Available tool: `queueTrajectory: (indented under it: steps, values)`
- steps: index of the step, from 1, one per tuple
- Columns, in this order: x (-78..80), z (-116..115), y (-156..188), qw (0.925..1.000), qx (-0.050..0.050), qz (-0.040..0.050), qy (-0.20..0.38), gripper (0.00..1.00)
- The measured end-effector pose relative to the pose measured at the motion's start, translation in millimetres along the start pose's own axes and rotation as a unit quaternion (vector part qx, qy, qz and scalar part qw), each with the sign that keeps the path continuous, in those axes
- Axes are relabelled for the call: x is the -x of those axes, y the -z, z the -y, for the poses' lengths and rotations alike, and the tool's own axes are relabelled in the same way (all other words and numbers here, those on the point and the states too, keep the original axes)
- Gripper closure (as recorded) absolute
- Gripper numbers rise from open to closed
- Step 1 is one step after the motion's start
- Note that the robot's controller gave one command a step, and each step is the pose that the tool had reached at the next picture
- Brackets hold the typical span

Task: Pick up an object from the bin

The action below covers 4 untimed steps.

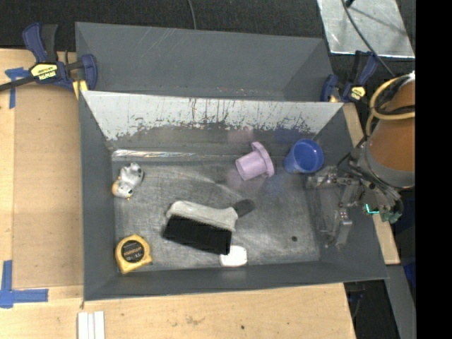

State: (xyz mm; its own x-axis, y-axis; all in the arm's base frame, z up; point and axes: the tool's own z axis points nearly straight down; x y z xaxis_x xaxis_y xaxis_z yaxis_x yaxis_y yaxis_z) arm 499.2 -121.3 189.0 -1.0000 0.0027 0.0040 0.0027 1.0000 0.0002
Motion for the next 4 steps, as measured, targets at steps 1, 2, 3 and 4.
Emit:
queueTrajectory:
  steps: [1,2,3,4]
  values:
    - [1.8,0,3,1.0000,-0.001,0.0036,0.001,0.00]
    - [9.7,-18,0,0.9997,-0.002,0.0040,0.023,0.00]
    - [-1.0,-51,-1,0.9985,0.000,0.0039,0.054,0.00]
    - [11.9,-68,-16,0.9999,-0.001,0.0042,-0.016,0.00]
